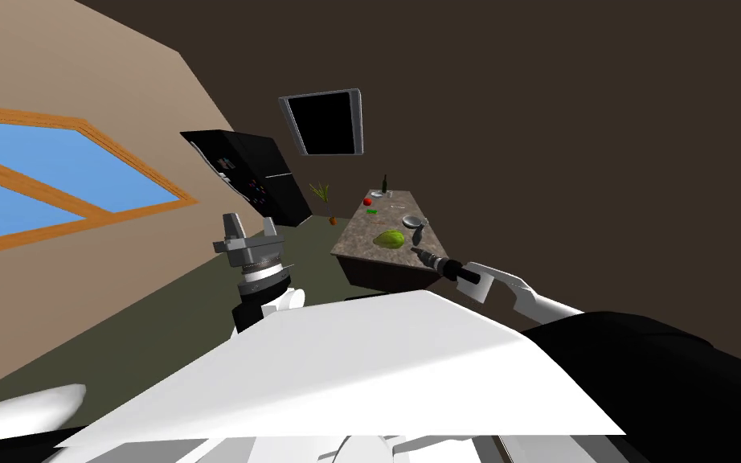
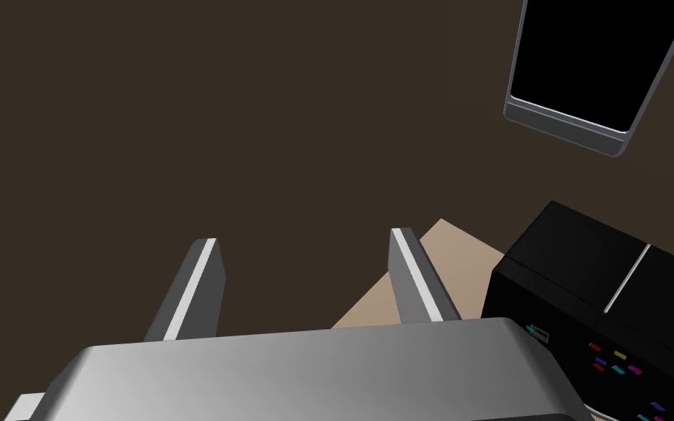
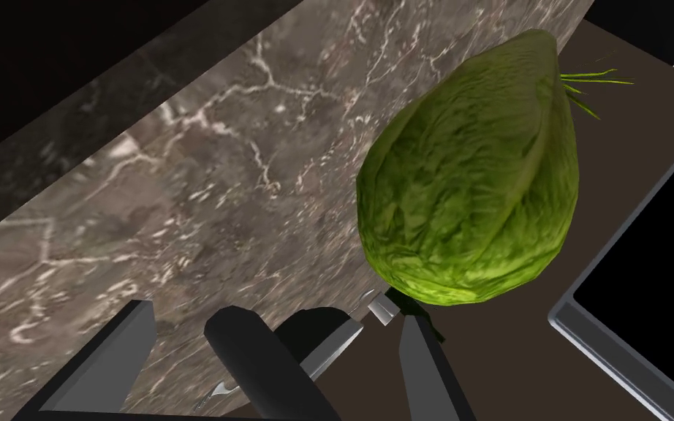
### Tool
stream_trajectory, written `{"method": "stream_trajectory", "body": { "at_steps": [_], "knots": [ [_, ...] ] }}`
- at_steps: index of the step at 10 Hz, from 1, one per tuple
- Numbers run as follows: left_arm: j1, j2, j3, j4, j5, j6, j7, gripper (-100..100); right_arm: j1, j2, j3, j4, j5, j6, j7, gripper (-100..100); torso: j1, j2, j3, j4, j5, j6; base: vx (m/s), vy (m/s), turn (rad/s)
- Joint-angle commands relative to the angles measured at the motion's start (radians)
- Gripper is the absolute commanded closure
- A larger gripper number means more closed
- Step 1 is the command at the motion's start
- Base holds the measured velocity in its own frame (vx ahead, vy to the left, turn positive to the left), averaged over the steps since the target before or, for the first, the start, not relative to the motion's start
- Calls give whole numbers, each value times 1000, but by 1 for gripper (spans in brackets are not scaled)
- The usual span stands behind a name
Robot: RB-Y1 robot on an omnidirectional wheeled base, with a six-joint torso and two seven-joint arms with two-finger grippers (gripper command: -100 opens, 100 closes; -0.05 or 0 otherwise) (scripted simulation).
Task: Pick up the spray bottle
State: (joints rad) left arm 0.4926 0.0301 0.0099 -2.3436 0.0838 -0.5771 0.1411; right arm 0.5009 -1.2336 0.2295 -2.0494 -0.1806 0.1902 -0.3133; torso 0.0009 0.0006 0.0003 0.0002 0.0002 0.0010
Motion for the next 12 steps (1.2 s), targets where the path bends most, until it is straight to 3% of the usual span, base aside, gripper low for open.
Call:
{"method": "stream_trajectory", "body": {
  "at_steps": [1,4,8,11,12],
  "knots": [
    [0,0,0,0,0,0,0,0,-6,-50,13,25,-9,28,-1,-100,0,0,0,0,0,0,-10,16,204],
    [0,0,0,0,0,0,0,0,-11,-114,22,48,-19,50,-3,-100,0,0,0,0,0,0,-7,11,136],
    [0,0,0,0,0,0,0,0,-28,-249,50,115,-47,112,-7,-100,0,0,0,0,0,1,-9,15,186],
    [0,0,0,0,0,0,0,0,-34,-303,58,136,-55,131,-8,-100,0,0,0,0,0,0,-8,10,126],
    [0,0,0,0,0,0,0,0,-39,-346,66,156,-64,150,-9,-100,0,0,0,0,0,1,-5,13,124]
  ]
}}
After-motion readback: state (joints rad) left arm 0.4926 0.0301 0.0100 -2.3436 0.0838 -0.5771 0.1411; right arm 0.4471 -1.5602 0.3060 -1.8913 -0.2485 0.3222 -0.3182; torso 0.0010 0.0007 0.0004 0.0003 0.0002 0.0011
